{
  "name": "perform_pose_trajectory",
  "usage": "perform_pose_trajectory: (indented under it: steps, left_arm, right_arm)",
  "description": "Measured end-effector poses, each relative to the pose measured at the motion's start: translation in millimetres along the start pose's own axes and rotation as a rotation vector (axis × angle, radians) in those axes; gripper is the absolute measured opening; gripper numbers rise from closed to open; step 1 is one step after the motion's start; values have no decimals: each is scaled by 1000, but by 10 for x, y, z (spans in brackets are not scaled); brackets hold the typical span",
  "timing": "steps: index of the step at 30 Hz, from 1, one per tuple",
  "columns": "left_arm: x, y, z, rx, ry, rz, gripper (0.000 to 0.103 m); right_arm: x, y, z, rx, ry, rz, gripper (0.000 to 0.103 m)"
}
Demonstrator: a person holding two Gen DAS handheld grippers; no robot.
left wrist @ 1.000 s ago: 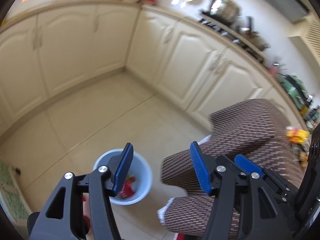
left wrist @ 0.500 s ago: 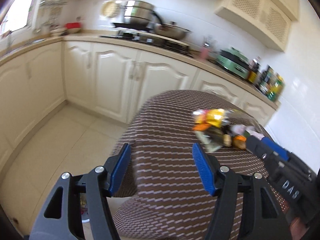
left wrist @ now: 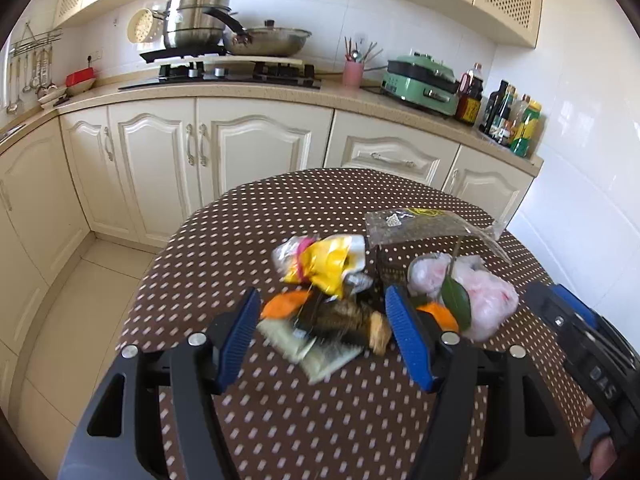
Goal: Collect trash
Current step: 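Return both tools to the table and grasp the yellow wrapper with left tool, then lift the yellow wrapper with left tool while right tool grasps an orange peel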
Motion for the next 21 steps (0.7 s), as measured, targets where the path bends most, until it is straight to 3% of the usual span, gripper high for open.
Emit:
perform_pose_trajectory:
  steps: [7,8,10,12,14,15,21]
  left_arm:
    - [458,-122,-22,-11,-42,62,62]
    - [495,-128,-6,-12,-48,67,57]
    - [566,-127,4,-15,-36,90,32]
    - [605,-110,25,-13,-36,101,18]
    - [551,-122,52,-21,-28,74,8]
    - [467,-141,53,-36,5,44,8]
    - [-98,-196,56,-35,9,-101,7]
  right_arm:
    - [189,-8,-109,29,-11,20,54]
    - [207,-5,-109,27,-8,20,54]
    - [234,1,-104,26,-10,25,54]
    - [253,10,-95,25,-13,28,54]
    - [258,16,-76,20,-14,28,54]
    - [253,22,-47,7,-15,28,54]
    - [209,111,260,-96,-61,47,51]
Point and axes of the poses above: each gripper's, at about its wrist camera, not at the fingertips, and x roughly the way its jaws point, z to its left, y to its underside, the point moved 8 cm from there along x, roughly the way its jaws point, and after that the axes turned 9 degrees about y, right-handed, at the moved point
